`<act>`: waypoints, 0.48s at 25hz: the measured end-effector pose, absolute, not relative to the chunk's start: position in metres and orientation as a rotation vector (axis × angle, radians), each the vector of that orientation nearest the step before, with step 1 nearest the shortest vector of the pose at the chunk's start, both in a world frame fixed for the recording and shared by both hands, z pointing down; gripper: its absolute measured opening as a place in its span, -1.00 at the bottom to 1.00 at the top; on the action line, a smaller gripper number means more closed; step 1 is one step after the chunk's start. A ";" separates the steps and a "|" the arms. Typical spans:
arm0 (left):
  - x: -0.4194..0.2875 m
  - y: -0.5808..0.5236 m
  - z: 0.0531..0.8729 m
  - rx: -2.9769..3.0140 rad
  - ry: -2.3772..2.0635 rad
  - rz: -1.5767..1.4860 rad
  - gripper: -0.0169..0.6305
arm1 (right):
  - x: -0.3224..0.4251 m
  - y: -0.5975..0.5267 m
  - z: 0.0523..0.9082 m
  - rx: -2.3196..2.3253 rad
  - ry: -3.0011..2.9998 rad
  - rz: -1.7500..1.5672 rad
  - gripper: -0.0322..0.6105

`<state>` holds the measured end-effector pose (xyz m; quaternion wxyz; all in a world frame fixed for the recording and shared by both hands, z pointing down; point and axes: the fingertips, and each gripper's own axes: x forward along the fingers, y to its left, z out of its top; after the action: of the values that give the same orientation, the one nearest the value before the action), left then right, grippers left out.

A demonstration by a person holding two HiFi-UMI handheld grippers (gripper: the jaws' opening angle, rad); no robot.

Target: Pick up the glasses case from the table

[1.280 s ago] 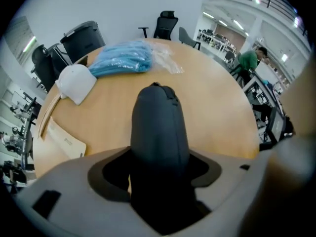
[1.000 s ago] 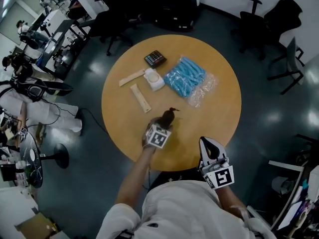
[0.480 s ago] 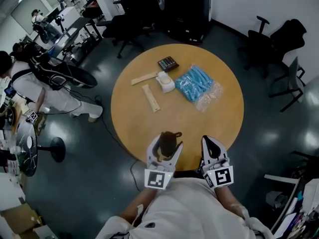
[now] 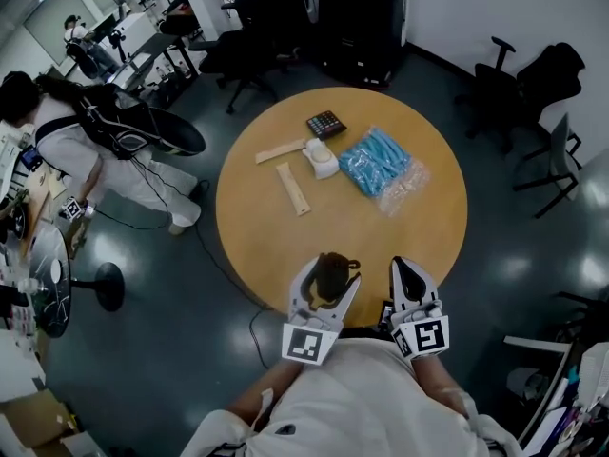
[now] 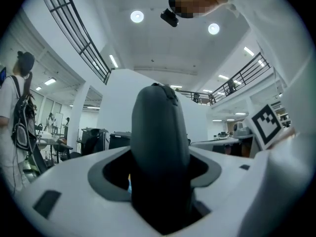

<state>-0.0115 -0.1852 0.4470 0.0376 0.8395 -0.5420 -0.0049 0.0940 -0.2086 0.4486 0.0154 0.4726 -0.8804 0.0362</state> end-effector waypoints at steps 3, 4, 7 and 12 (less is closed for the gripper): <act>-0.012 -0.184 0.448 2.593 -1.650 -0.003 0.00 | 0.091 -0.209 0.449 1.471 -2.732 0.112 -0.85; -0.013 -0.185 0.448 2.590 -1.647 -0.007 0.00 | 0.091 -0.208 0.449 1.471 -2.731 0.111 -0.85; -0.016 -0.185 0.448 2.578 -1.648 -0.022 0.00 | 0.089 -0.207 0.449 1.472 -2.731 0.104 -0.85; -0.021 -0.182 0.448 2.566 -1.657 -0.032 0.00 | 0.085 -0.204 0.447 1.471 -2.728 0.098 -0.85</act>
<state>-0.0212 -0.1821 0.4481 0.0433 0.8392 -0.5420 -0.0106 0.0853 -0.2036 0.4473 0.0205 0.4743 -0.8796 0.0316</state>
